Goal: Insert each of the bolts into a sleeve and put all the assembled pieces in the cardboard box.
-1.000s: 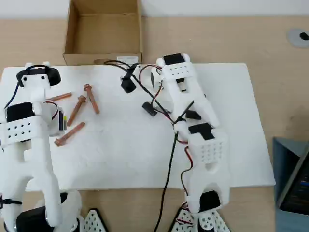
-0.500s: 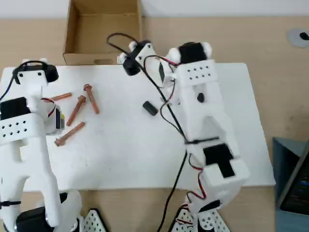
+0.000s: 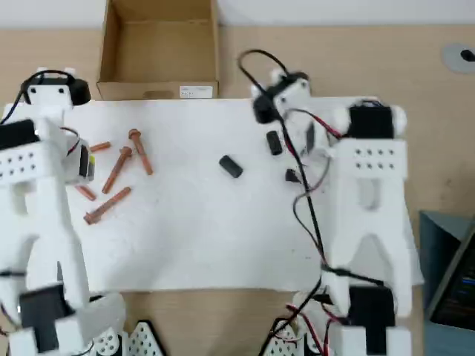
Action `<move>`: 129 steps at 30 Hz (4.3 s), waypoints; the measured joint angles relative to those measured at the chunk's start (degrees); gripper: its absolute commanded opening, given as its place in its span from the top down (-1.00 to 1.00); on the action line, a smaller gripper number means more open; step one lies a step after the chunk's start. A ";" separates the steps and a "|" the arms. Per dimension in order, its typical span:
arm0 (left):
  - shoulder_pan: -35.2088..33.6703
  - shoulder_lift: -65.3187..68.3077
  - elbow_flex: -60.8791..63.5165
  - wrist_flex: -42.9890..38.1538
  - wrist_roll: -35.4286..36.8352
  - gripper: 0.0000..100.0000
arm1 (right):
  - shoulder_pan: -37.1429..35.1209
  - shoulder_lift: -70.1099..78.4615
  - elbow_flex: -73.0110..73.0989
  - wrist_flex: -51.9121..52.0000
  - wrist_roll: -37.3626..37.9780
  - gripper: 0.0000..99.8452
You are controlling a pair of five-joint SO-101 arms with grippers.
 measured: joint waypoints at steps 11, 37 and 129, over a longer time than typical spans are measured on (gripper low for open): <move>4.57 19.43 -14.51 1.14 -3.87 0.79 | 2.29 -11.52 13.01 0.00 0.00 0.98; 11.43 46.77 -36.48 1.14 -5.45 0.79 | 2.29 -11.69 13.36 0.00 0.00 0.98; 30.86 -82.11 55.74 -32.79 49.67 1.00 | -22.15 -78.07 58.81 -27.78 -38.68 0.98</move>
